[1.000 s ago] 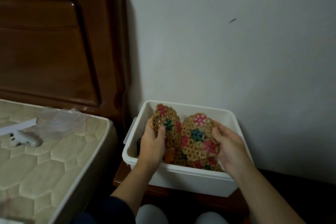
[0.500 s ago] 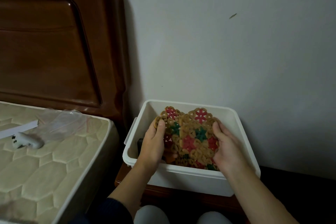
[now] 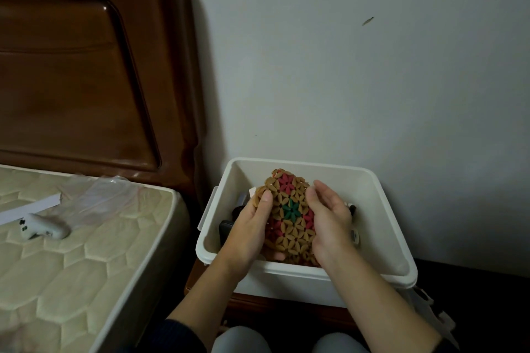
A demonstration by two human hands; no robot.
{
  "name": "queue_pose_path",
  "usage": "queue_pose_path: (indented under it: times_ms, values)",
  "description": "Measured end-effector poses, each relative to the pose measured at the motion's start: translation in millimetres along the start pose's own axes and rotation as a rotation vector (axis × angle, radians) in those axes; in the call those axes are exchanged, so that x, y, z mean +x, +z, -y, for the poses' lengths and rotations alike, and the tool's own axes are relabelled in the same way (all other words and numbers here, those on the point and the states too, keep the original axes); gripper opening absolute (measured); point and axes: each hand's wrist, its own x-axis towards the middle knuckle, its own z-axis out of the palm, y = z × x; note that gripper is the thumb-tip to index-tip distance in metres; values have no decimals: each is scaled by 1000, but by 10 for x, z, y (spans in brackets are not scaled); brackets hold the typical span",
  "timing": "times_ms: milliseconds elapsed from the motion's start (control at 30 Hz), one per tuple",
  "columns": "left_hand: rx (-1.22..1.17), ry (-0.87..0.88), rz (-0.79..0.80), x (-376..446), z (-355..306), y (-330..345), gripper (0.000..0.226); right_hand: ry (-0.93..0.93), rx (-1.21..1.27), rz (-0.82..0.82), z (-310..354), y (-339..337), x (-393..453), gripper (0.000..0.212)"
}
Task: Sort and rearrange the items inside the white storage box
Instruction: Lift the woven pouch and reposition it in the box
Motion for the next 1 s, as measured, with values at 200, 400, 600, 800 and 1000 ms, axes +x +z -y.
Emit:
queue_pose_path:
  times_ms: [200,400,600,800,1000]
  values:
    - [-76,-80,92,11,-41,-62,39,-81,-182,87,263,-78,100,23]
    - [-173,-39,93,91,45,66,34,-197,-375,152,368,-153,185,24]
    - [-225,97,-256,138,118,76,26,143,-1012,262,335,-480,291,27]
    - [-99,175,-272,133,168,114,25,408,-1555,754,106,-422,224,59]
    - [-49,164,-307,111,161,129,26,371,-1796,901,-23,-346,267,70]
